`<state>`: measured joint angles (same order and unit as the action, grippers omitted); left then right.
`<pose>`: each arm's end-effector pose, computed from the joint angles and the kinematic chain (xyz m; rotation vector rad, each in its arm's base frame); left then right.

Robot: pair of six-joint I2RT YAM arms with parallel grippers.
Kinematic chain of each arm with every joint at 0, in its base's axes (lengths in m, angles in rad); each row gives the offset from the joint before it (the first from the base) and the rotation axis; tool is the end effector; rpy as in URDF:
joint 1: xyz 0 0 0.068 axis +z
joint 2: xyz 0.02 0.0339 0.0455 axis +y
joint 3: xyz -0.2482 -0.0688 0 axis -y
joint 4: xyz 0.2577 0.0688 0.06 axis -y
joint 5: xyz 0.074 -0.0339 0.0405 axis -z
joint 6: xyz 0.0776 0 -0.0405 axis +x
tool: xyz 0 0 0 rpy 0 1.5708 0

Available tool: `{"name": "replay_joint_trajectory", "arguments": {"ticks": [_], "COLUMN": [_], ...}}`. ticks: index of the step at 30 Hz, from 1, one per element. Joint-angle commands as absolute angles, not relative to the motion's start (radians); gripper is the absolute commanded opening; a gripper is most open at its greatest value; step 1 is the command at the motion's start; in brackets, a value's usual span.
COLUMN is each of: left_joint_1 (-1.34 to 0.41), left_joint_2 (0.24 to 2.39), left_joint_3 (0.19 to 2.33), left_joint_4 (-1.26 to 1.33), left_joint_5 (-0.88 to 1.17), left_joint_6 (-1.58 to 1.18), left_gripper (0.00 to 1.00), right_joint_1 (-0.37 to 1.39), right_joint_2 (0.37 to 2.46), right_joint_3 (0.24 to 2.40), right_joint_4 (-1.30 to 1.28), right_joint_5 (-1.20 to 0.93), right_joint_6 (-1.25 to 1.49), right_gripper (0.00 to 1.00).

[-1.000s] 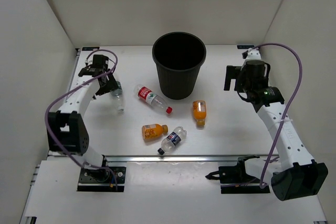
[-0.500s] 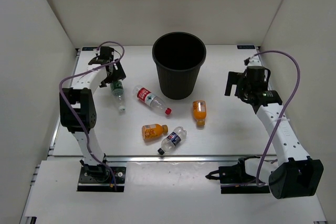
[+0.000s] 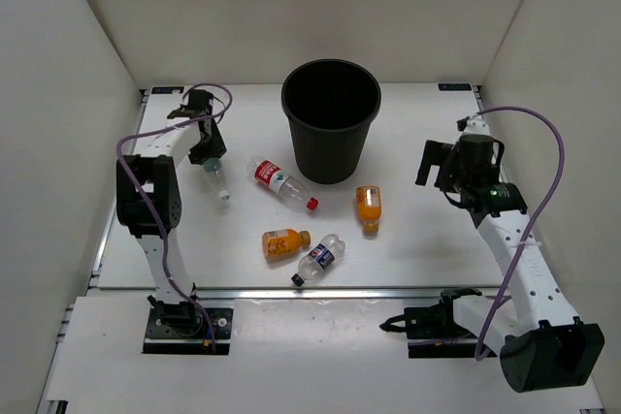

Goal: Put the plastic bottles in the bin

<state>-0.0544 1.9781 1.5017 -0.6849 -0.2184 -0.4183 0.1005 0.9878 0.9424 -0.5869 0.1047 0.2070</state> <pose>0.4347 -0.0068 0.1392 -0.5469 2.6342 0.1559 0.2649 0.0186 0.2796 0.1754 2.1927 0.0569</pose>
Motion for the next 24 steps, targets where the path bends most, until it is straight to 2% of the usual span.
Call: {"name": "replay_joint_trajectory", "arguments": {"ticks": [1,6,9,11,19,21,23,24], "left_joint_1": [-0.072,-0.23,-0.386,-0.458,-0.549,-0.561,-0.563,-0.558], "left_joint_2": [1.765,1.596,1.531,1.516,1.747,1.83,1.89,1.894], "left_joint_3": [1.56,1.716,1.808,1.827,2.018,2.113,2.166,2.155], "left_joint_4": [-0.709,-0.726,-0.573,-0.453,-0.267,-0.277,-0.272,-0.256], "left_joint_5": [-0.32,-0.426,-0.511,-0.489,-0.327,-0.321,-0.263,-0.241], "left_joint_6": [-0.388,-0.351,-0.281,-0.227,-0.343,-0.341,-0.377,-0.386], "left_gripper": [0.37,0.4,0.53,0.58,0.57,0.67,0.68,0.74], "right_joint_1": [0.143,0.19,0.192,0.192,0.27,0.294,0.33,0.35], "right_joint_2": [0.969,0.963,0.945,0.94,0.965,0.979,1.012,1.011], "right_joint_3": [0.894,0.838,0.81,0.793,0.779,0.782,0.787,0.798], "right_joint_4": [-0.589,-0.591,-0.578,-0.572,-0.563,-0.551,-0.541,-0.532], "right_joint_5": [0.112,0.111,0.083,0.062,0.052,0.045,0.052,0.057], "right_joint_6": [0.239,0.285,0.293,0.301,0.319,0.327,0.328,0.328], "right_gripper": [0.99,0.99,0.99,0.99,0.99,0.99,0.99,0.99]}}
